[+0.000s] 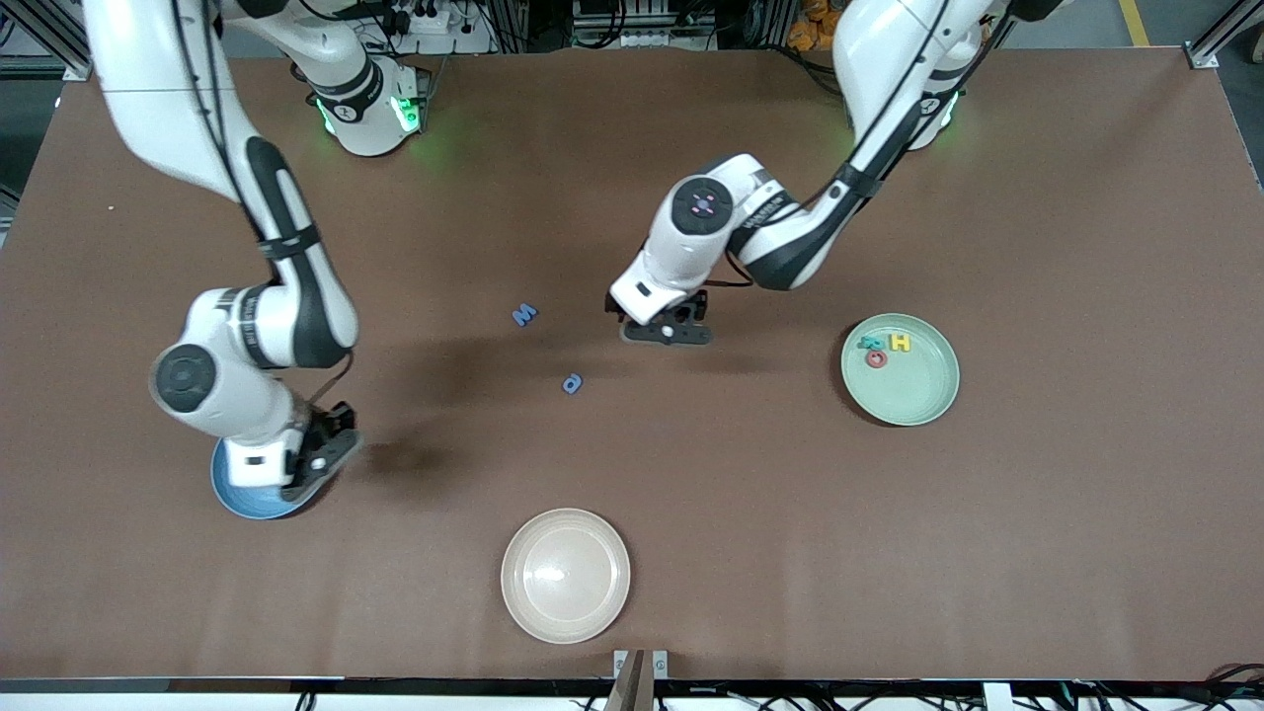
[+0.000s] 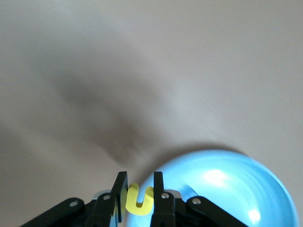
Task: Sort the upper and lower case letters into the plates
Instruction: 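Drop the yellow u on the blue plate while the left gripper reaches the m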
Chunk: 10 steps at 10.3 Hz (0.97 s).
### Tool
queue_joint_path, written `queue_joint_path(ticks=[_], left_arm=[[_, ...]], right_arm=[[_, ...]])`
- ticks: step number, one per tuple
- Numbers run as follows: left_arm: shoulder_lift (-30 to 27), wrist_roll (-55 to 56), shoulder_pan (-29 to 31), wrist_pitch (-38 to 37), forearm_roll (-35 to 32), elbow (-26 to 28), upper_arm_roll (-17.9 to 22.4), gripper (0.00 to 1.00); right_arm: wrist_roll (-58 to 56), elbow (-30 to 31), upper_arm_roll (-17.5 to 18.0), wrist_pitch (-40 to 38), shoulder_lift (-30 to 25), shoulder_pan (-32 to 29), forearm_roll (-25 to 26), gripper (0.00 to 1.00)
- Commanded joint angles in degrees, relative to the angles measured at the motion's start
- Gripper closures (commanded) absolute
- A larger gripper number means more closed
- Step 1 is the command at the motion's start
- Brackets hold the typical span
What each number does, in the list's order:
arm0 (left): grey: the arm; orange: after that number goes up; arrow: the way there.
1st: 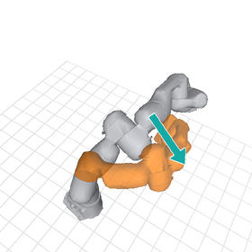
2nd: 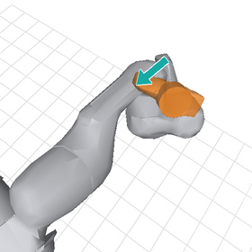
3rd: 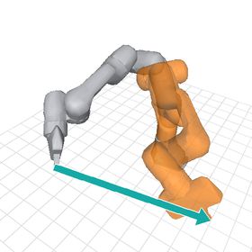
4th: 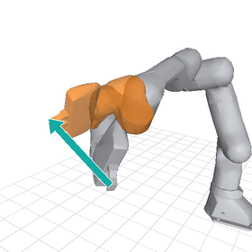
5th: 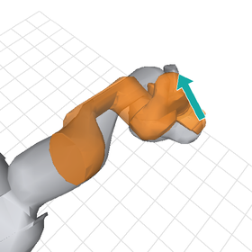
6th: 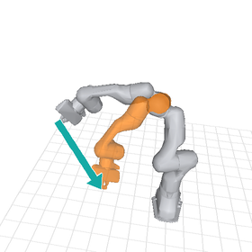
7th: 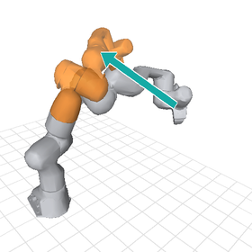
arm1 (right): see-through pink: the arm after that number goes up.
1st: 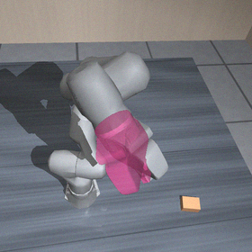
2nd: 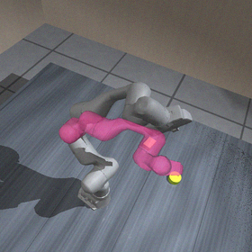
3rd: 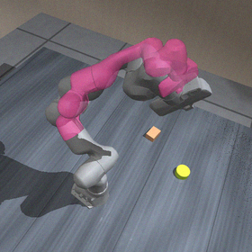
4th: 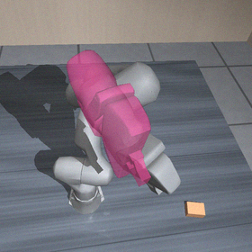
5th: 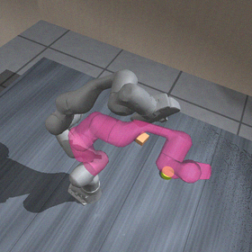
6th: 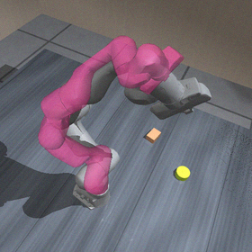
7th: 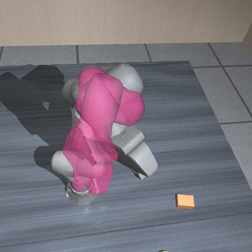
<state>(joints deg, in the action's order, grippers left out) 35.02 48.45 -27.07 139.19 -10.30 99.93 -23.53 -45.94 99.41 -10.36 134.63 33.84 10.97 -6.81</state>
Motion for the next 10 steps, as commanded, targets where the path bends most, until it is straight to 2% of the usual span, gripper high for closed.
queue_joint_path(ticks=[1,2,3,4,6,8,10], left_arm=[[4.79,1.3,-6.57,-1.03,-4.28,-7.8,3.04,0.0],[6.1,0.77,-9.03,-0.68,-8.46,-9.65,4.1,0.0],[7.51,0.77,-10.79,-0.5,-13.29,-11.58,4.19,0.0],[9.52,0.42,-11.68,0.37,-16.47,-14.3,4.19,0.0],[12.87,-2.73,-14.4,5.7,-24.29,-16.69,4.19,0.0],[14.9,-5.62,-16.25,13.34,-26.33,-16.96,6.02,0.0],[17.18,-12.21,-16.61,19.95,-27.49,-16.96,7.27,0.0]], right_arm=[[0.67,-0.7,0.43,-0.07,0.96,-5.59,2.84,1.0],[0.59,-0.79,0.43,0.28,1.14,-6.57,5.55,1.0],[0.5,-1.14,0.35,1.07,1.75,-7.8,6.71,0.83],[0.5,-2.01,0.34,2.64,2.54,-8.59,6.63,0.01],[0.06,-2.11,0.34,2.06,1.85,-9.13,6.72,0.0],[-0.03,-3.25,0.34,-1.9,1.4,-9.57,6.72,0.0],[0.06,-3.34,0.34,-2.0,1.4,-9.57,6.72,0.0]])
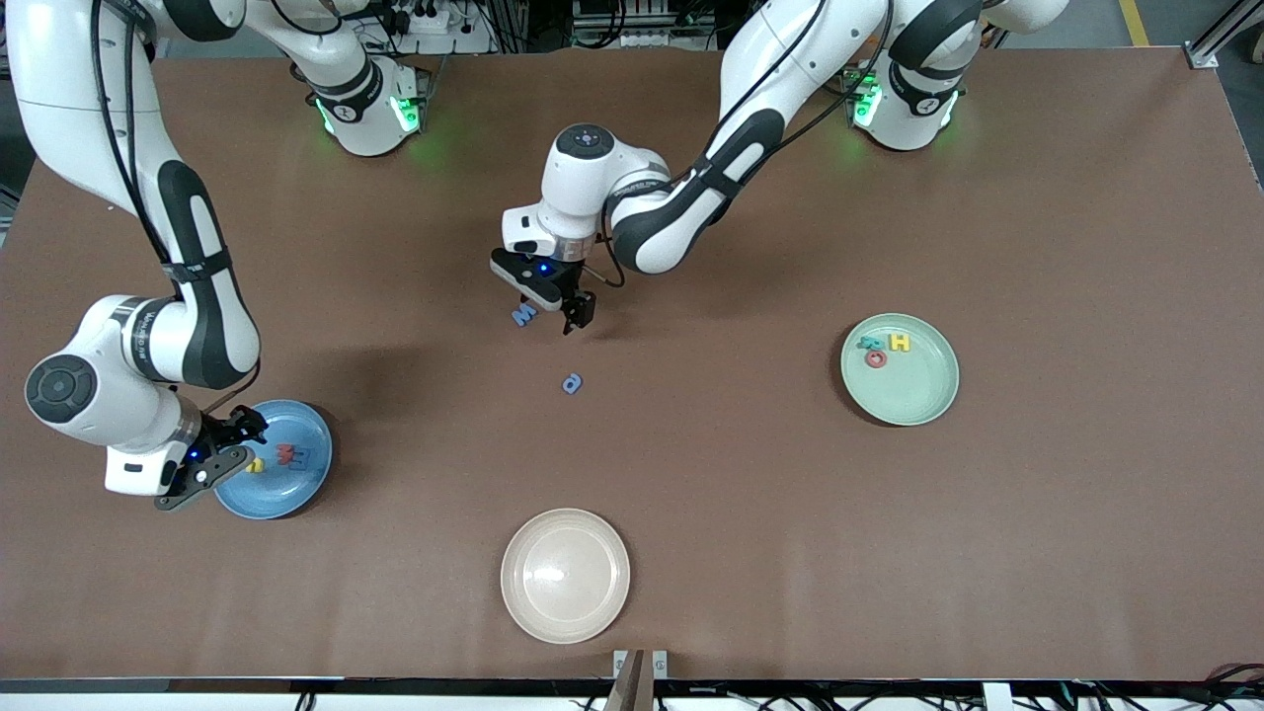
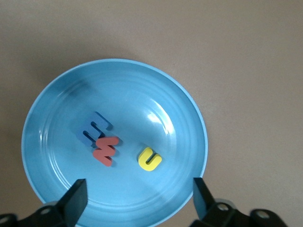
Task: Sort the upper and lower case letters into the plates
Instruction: 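Lower the left gripper onto the blue m and close around it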
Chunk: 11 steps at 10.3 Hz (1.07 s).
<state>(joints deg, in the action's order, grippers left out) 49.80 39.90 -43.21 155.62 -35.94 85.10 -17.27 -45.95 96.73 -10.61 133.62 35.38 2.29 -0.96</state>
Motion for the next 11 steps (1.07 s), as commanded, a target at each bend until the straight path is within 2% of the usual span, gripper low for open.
queue_joint_path(ticks=[1,5,8,11], left_arm=[[3.02,-5.78,-0.91,4.33,-1.85,-2.13,1.01,0.0],[5.39,-5.63,-4.69,4.42,-1.76,-4.33,1.62,0.0],[8.8,-5.45,-9.86,4.42,-1.24,-7.64,7.32,0.0],[10.49,-5.27,-10.32,4.34,-1.06,-10.74,8.31,0.0]], right_arm=[[0.69,-0.75,0.59,-0.99,-0.13,-0.8,0.87,0.0],[0.69,-0.58,0.5,-0.99,0.13,-0.62,0.96,0.0],[0.6,-0.57,0.5,-0.82,0.66,-0.88,1.05,0.0],[0.6,-0.49,0.41,-0.73,0.83,-1.15,1.14,0.0]])
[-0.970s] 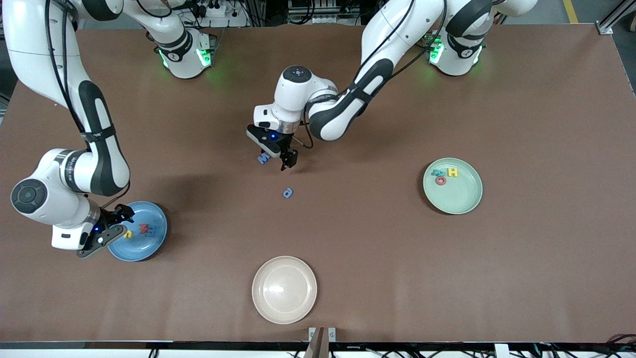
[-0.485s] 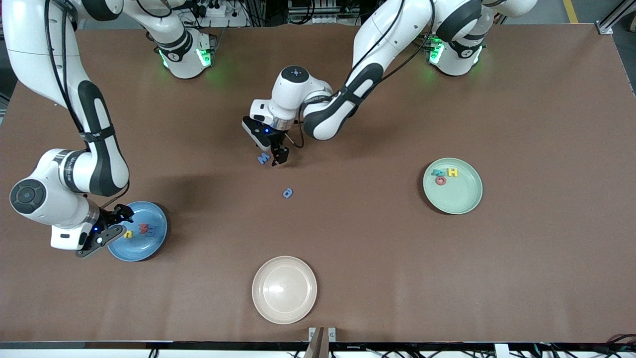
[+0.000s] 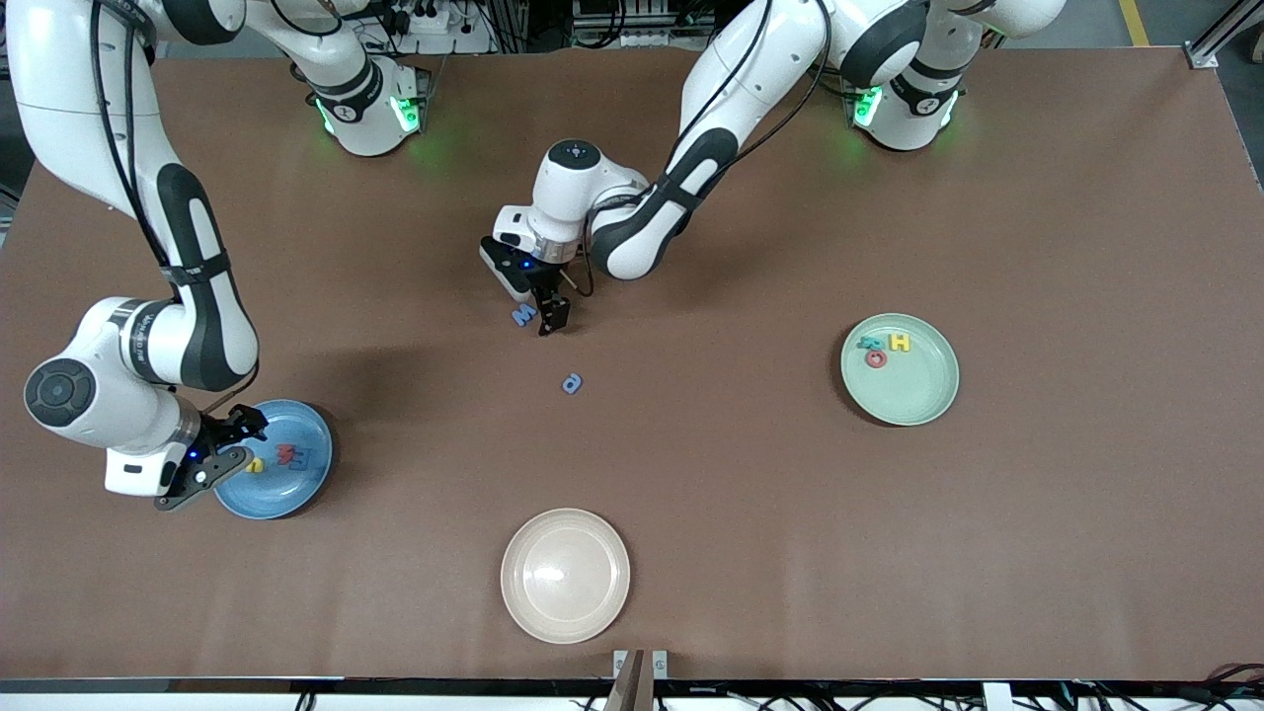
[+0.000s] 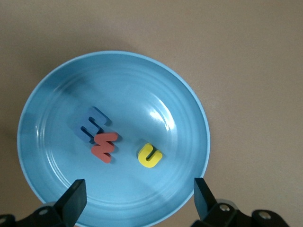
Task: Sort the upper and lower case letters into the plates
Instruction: 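Lower the left gripper onto the blue m and close around it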
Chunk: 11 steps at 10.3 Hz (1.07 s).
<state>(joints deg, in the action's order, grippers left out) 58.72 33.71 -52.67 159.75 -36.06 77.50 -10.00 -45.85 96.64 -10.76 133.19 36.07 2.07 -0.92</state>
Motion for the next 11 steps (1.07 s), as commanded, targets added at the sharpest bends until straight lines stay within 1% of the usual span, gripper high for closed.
queue_joint_path(ticks=[1,2,4,5,6,7,8,9,11], left_arm=[[2.01,1.27,-0.95,0.21,-0.85,-3.93,1.04,0.0],[3.41,1.88,-1.12,0.21,-0.94,-5.24,0.95,0.02],[3.42,2.94,-1.56,0.13,-0.85,-5.17,1.04,0.09],[3.51,4.51,-1.74,0.04,-0.85,-5.0,1.04,0.1],[3.42,4.96,-1.74,-0.05,-0.85,-4.73,1.04,0.17],[3.07,5.05,-1.74,-0.48,-0.5,-4.64,1.04,0.19],[2.81,5.05,-1.82,-0.58,0.55,-4.29,0.95,0.3],[2.46,5.05,-2.0,-1.53,2.73,-4.2,0.95,0.3],[1.67,5.05,-2.26,-3.55,3.46,-3.59,0.95,0.31]], right_arm=[[0.5,-0.4,0.56,-0.3,0.14,-0.93,1.1,0.0],[0.5,-0.4,0.56,-0.3,0.14,-0.93,1.1,0.0],[0.5,-0.4,0.56,-0.12,0.32,-0.93,1.1,0.0],[0.5,-0.4,0.56,-0.12,0.32,-0.93,1.1,0.0],[0.5,-0.4,0.56,-0.04,0.32,-0.93,1.1,0.0],[0.5,-0.4,0.56,-0.04,0.32,-0.93,1.1,0.0],[0.5,-0.4,0.56,0.05,0.41,-0.93,1.1,0.0],[0.5,-0.4,0.56,0.05,0.58,-0.93,1.19,0.0],[0.5,-0.4,0.56,0.23,0.67,-0.93,2.15,0.0]])
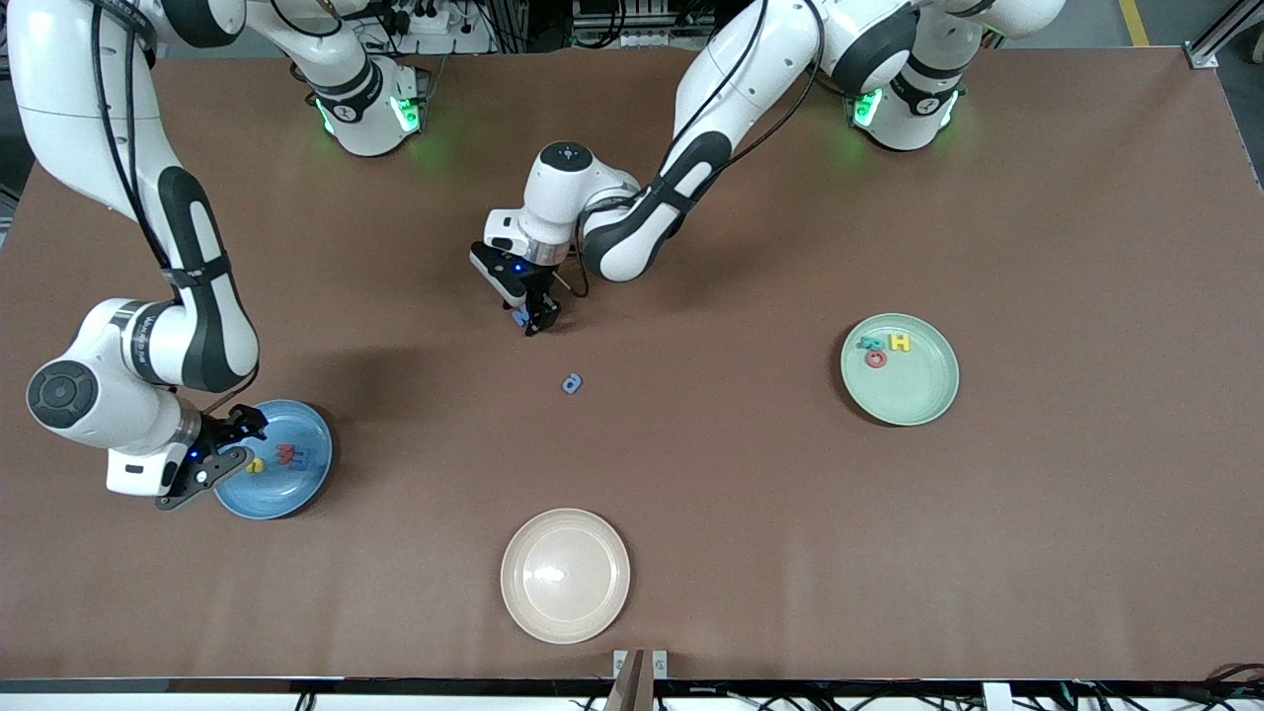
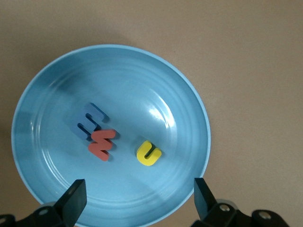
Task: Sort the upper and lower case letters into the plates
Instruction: 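Lower the left gripper onto the blue m and close around it, then lift the blue m with the left gripper while the right gripper withdraws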
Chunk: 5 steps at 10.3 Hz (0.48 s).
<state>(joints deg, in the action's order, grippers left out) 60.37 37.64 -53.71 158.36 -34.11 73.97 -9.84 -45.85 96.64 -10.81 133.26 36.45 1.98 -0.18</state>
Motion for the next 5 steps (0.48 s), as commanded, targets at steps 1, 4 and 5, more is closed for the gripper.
queue_joint_path(ticks=[1,4,5], left_arm=[[-0.43,1.03,-1.23,-3.4,1.5,0.12,0.61,0.32],[-0.78,1.03,-1.23,-5.33,2.03,0.03,0.17,0.39],[-0.78,1.03,-1.23,-5.43,2.03,0.03,0.17,0.39]], right_arm=[[0.5,-0.4,0.62,0.15,0.28,-0.84,1.41,0.0],[0.5,-0.4,0.62,0.15,0.28,-0.84,1.59,0.0],[0.5,-0.4,0.62,0.15,0.28,-0.84,1.59,0.0]])
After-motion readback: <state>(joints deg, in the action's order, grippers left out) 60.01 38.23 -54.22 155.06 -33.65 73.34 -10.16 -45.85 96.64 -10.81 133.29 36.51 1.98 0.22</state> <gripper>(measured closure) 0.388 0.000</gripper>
